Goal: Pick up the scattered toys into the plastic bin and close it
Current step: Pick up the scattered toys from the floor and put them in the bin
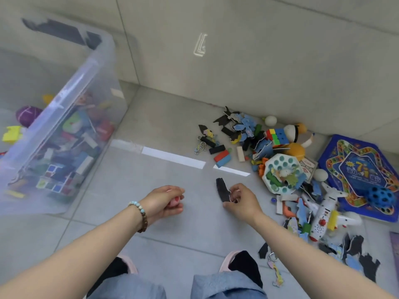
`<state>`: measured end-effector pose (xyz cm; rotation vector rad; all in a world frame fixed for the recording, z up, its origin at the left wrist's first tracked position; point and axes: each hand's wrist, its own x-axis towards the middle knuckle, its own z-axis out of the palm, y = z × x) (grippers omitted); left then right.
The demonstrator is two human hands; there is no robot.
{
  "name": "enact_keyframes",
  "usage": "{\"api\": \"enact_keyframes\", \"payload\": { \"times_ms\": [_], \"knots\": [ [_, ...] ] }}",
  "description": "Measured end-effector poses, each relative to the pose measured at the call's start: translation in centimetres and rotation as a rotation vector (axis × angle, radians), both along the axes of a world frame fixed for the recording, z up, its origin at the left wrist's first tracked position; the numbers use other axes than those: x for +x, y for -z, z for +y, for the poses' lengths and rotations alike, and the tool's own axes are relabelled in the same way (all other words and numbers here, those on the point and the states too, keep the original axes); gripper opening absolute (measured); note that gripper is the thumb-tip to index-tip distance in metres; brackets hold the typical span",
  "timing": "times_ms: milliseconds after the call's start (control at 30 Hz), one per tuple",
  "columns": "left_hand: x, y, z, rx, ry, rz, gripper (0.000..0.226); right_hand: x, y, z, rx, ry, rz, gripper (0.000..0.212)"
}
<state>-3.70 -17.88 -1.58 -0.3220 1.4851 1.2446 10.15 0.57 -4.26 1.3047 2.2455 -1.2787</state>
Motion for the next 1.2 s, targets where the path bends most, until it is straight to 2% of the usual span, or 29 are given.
{"api": "enact_keyframes", "payload": {
  "times_ms": [67,100,200,367,467,533,633,700,767,867,967,1033,1100,1200],
  "knots": [
    [-0.8,-2.3,-0.4,0.009,0.048,0.092,0.015,-1.0,-2.9,-0.9,-0.164,0.113,0.09,0.026],
    [-1.3,-3.8,-0.7,0.016,0.076,0.164,0.025,-1.9,-4.9,-1.5,-0.253,0.146,0.147,0.021],
    [-3.6,-9.5,-1.9,0.076,0.073,0.344,0.043,-6.1,-11.9,-3.7,-0.456,0.11,0.276,0.007],
    [-9.4,-18.0,-7.1,0.193,-0.006,0.558,0.033,-15.0,-21.2,-8.8,-0.571,-0.025,0.452,0.008],
    [-12.8,-20.6,-11.5,0.078,-0.12,0.627,0.015,-20.2,-23.6,-12.9,-0.609,-0.096,0.454,0.014],
    [-14.3,-20.6,-14.2,0.001,-0.167,0.613,0.011,-22.4,-23.7,-15.2,-0.647,-0.113,0.418,0.028],
    [-15.0,-20.4,-17.3,-0.002,-0.251,0.476,0.01,-23.6,-23.1,-16.8,-0.699,-0.072,0.376,0.038],
    [-14.8,-20.1,-18.2,-0.02,-0.349,0.463,0.041,-23.0,-22.4,-16.1,-0.686,0.007,0.384,0.04],
    [-14.5,-20.0,-18.2,-0.037,-0.352,0.494,0.053,-21.3,-22.1,-14.1,-0.654,0.006,0.353,0.04],
    [-14.1,-20.7,-16.2,0.048,-0.305,0.518,0.045,-17.3,-21.6,-9.4,-0.568,-0.046,0.257,0.035],
    [-13.2,-21.9,-12.3,0.162,-0.224,0.504,0.038,-12.6,-20.8,-4.5,-0.487,0.006,0.219,0.029],
    [-11.8,-22.1,-9.0,0.196,-0.118,0.483,0.034,-9.2,-19.9,-1.9,-0.468,0.034,0.189,0.034],
    [-10.0,-21.3,-5.5,0.196,-0.007,0.444,0.03,-5.1,-18.8,0.2,-0.456,0.072,0.152,0.04],
    [-6.5,-18.1,-0.5,0.139,0.168,0.375,0.033,1.4,-16.3,2.8,-0.437,0.234,0.129,0.036]
  ]
}}
